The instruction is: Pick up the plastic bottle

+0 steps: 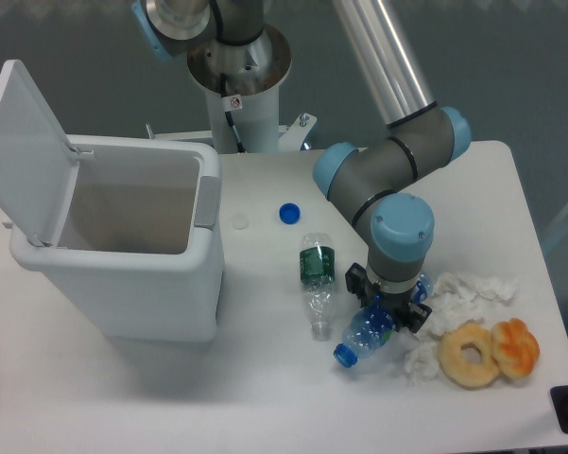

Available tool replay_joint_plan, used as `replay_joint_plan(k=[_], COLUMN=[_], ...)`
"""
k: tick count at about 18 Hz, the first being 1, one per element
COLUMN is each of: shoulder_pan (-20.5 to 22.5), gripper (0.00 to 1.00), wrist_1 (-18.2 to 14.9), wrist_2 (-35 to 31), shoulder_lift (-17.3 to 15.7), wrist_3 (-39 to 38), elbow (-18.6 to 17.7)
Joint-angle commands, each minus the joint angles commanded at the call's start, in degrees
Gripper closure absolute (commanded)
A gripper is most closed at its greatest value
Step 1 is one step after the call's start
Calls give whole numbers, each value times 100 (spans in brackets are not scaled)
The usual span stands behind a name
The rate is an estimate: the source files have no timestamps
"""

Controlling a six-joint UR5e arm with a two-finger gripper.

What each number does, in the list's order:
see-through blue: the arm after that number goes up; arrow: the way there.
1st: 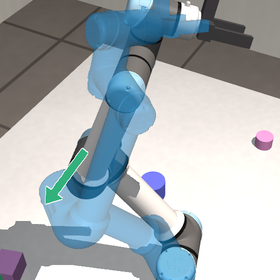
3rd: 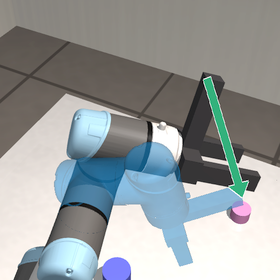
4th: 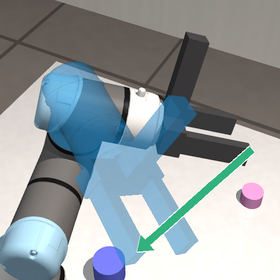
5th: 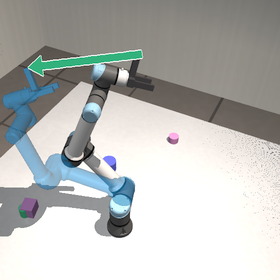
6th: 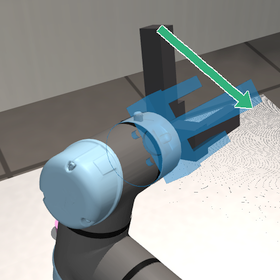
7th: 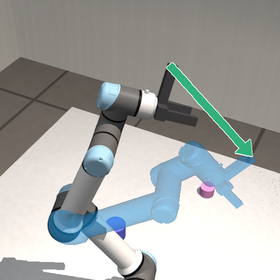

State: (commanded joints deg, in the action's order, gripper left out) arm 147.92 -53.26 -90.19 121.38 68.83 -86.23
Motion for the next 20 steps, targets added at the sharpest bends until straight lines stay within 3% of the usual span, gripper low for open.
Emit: replay_joint_plan(k=[5, 11, 15, 20], shoulder_pan=[35, 27, 26, 97], gripper=[74, 73, 73, 68], wrist_1=[0, -158, -1132, -1722], wrist_2=[230, -112, -245, -227], shoulder_lift=[-79, -422, -702, -1230], wrist_3=[-291, -221, -177, 43], elbow=[588, 976, 1196, 1038])
